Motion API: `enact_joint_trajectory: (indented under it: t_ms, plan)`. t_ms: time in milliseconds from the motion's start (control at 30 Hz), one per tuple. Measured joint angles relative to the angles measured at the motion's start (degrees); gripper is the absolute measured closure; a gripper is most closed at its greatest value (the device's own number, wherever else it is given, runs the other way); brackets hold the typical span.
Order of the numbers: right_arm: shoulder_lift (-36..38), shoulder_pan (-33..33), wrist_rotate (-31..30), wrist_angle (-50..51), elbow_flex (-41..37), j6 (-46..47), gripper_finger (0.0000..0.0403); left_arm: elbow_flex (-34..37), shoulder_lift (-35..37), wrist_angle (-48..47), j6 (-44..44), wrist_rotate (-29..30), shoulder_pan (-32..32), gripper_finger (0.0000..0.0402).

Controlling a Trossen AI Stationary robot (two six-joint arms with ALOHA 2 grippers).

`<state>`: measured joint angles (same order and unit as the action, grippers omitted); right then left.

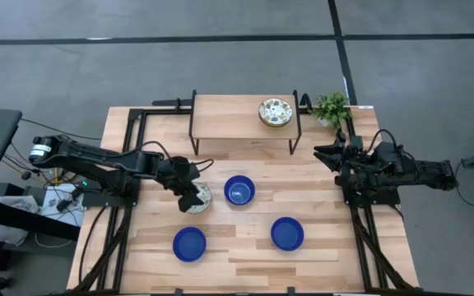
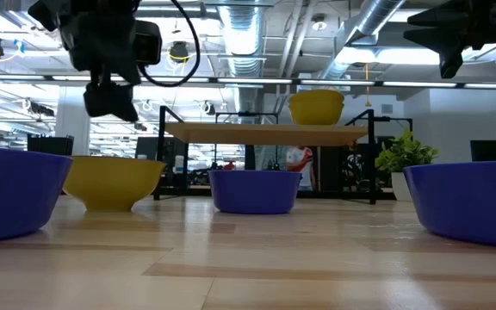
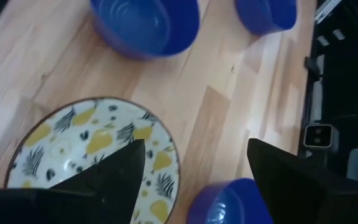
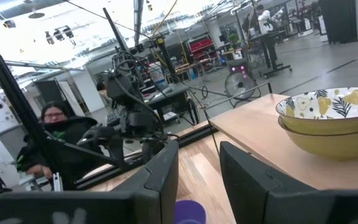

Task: Pick & Place Mini bowls
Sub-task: Stack the yellow patterned bowl on top of the stacked yellow patterned bowl on the shelf

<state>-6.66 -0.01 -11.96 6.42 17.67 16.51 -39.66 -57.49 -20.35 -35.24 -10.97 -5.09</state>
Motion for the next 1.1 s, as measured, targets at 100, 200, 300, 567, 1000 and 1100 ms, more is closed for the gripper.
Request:
enact_joint_trajectory:
  t_ms: [100,200,300,567,1000,1100]
  plan:
    - [0.00,0.00,0.00,0.00,0.00,0.00,0.0296,0.02,0.00,1.82,0.17,0.02,-0.58,0.0119]
    - [0.00,0.00,0.00,0.00,0.00,0.00,0.0296,0.02,0.00,2.82,0.21,0.01,-2.10,0.0119]
    - [0.00,0.00,0.00,0.01,0.00,0.00,0.0296,-0.41,-0.03,2.77,0.21,0.15,-4.32,0.0119]
    - [0.00,0.00,0.00,0.00,0.02,0.00,0.0296,-6.06,-5.59,2.49,0.48,1.92,-9.63,0.0119]
    - [-0.02,0.00,0.02,0.04,0.02,0.02,0.0296,-15.89,-19.69,-16.81,1.94,4.95,-11.53,0.0119]
    - [-0.02,0.00,0.02,0.01,0.02,0.02,0.0296,-15.97,-20.84,-16.95,1.95,5.84,-11.53,0.0119]
